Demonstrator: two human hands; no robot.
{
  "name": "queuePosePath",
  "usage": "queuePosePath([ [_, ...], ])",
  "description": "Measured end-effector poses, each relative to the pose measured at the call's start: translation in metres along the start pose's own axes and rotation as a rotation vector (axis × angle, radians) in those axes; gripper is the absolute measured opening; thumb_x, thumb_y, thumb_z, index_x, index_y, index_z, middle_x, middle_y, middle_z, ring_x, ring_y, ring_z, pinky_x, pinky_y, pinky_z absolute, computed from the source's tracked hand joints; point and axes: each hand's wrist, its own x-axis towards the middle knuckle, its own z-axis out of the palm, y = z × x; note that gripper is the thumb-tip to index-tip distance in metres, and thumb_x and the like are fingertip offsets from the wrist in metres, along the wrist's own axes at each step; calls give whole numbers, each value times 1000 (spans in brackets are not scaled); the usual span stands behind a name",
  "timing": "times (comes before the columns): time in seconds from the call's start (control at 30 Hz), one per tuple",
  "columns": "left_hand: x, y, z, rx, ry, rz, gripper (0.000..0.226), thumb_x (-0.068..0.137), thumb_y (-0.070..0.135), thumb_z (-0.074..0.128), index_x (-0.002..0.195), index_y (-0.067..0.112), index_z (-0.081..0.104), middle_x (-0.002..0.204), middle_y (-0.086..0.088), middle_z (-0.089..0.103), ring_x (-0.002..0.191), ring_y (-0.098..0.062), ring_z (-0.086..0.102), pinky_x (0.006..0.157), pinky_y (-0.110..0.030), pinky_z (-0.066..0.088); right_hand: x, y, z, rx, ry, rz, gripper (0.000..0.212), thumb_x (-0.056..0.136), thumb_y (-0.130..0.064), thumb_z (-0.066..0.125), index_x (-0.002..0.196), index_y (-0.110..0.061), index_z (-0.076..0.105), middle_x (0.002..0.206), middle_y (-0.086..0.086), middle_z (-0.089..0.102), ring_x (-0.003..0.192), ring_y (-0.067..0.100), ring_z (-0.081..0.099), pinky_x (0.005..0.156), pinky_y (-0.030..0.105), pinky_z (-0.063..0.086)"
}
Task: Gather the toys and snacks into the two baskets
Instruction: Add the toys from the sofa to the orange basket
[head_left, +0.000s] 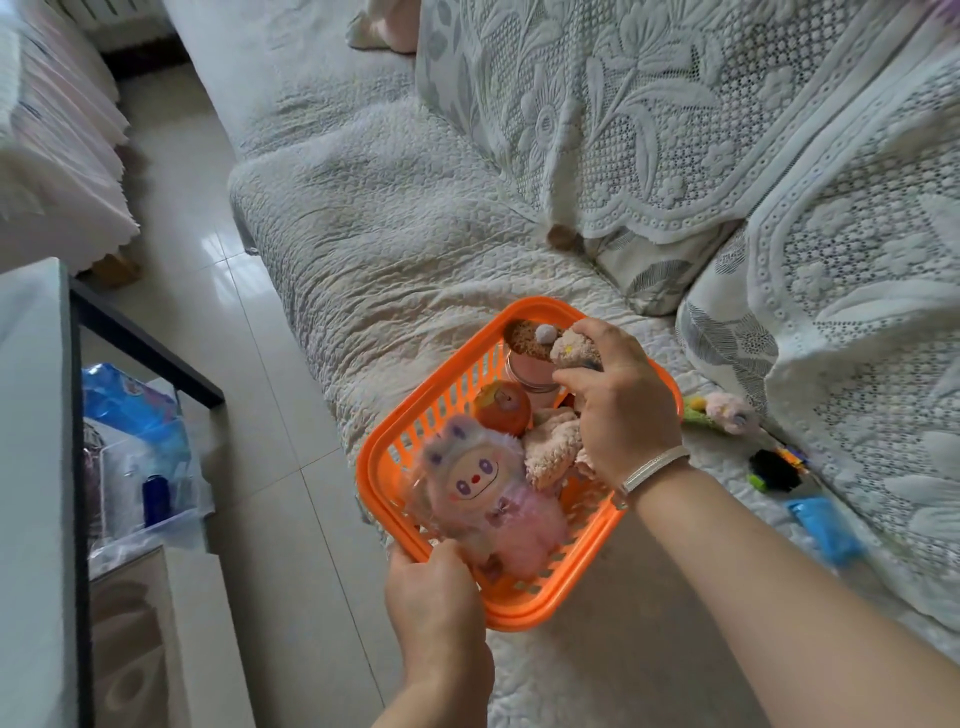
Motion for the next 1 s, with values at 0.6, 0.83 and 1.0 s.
queuePosePath([
  [0.6, 26, -8, 50, -51, 16, 8, 25, 79, -2, 46, 84, 17, 61, 83, -13, 63, 74, -29, 56, 68, -46, 50, -29, 93, 23, -21, -93, 476, 40, 92, -11, 46, 131, -10, 51, 149, 15, 34, 136, 32, 33, 111, 45, 29],
  [0.83, 49, -14, 62, -24, 29, 64, 18, 75, 6, 50, 82, 19, 61, 93, -18, 68, 79, -34, 61, 73, -49, 53, -20, 124, 49, 219, 100, 518, 44, 95, -9, 34, 137, -9, 46, 144, 14, 42, 135, 26, 36, 112, 33, 27],
  [1.0, 56, -13, 67, -43, 30, 50, 23, 79, 2, 49, 82, 21, 63, 94, -16, 70, 86, -36, 65, 84, -60, 54, -35, 155, 64, -37, -152, 546, 64, 78, -29, 25, 135, -16, 50, 147, 15, 38, 136, 34, 32, 110, 45, 25],
])
